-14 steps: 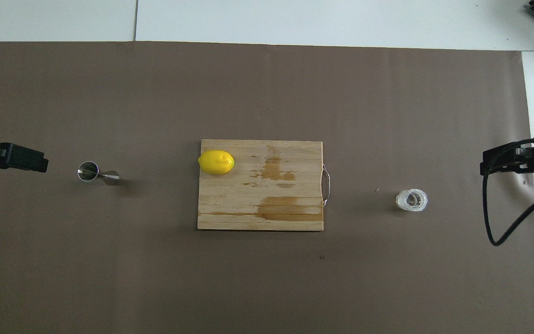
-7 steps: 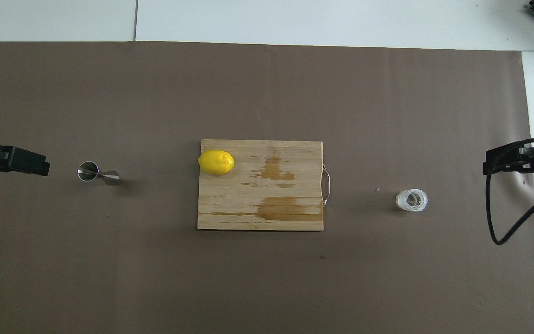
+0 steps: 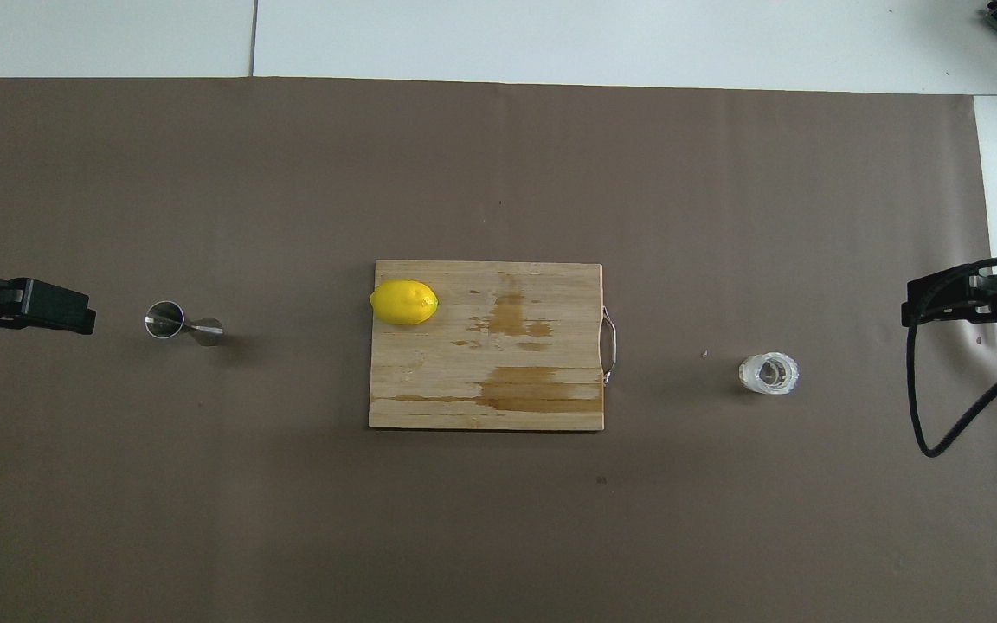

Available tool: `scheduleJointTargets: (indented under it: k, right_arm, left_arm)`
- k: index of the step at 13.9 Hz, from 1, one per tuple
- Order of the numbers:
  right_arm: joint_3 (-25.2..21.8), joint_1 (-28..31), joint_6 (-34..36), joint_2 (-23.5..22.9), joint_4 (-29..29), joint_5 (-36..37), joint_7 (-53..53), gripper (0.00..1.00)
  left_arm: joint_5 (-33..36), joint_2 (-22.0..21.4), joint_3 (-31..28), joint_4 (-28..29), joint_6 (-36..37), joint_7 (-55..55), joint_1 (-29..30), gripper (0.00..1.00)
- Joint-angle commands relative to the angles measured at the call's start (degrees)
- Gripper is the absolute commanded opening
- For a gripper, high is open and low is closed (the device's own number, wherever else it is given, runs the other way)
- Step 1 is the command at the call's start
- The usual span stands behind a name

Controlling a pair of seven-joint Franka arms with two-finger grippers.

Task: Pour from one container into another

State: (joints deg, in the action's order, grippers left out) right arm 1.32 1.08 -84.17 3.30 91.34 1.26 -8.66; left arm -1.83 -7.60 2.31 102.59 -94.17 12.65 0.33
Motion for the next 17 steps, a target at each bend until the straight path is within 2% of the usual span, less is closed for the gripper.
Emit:
scheduleJointTargets:
  k: [1,4,8,10,17]
  right_arm:
    - [0.3,0.6,-0.2,0.9,1.0,0.2,1.0,1.0]
    - [0.3,0.6,-0.2,0.9,1.0,0.2,1.0,1.0]
    - [0.3,0.6,-0.2,0.9,1.0,0.2,1.0,1.0]
    - [0.3,0.6,-0.2,0.9,1.0,0.2,1.0,1.0]
    - [0.3,0.6,-0.3,0.9,1.0,0.2,1.0,1.0]
  left_arm:
    - [-0.5,-2.3,0.6,6.1,-5.4,12.4,0.8,1.0]
    - [-1.8,-2.5,0.5,10.2,-10.8,25.3,0.8,1.0]
    - [-8.3,-1.5,0.5,14.9,-17.4,40.6,3.6,1.0]
    - [-10.8,1.3,0.5,15.9,-20.2,46.2,4.4,1.0]
    - [-15.7,7.2,0.5,18.1,-29.7,48.9,4.9,1.0]
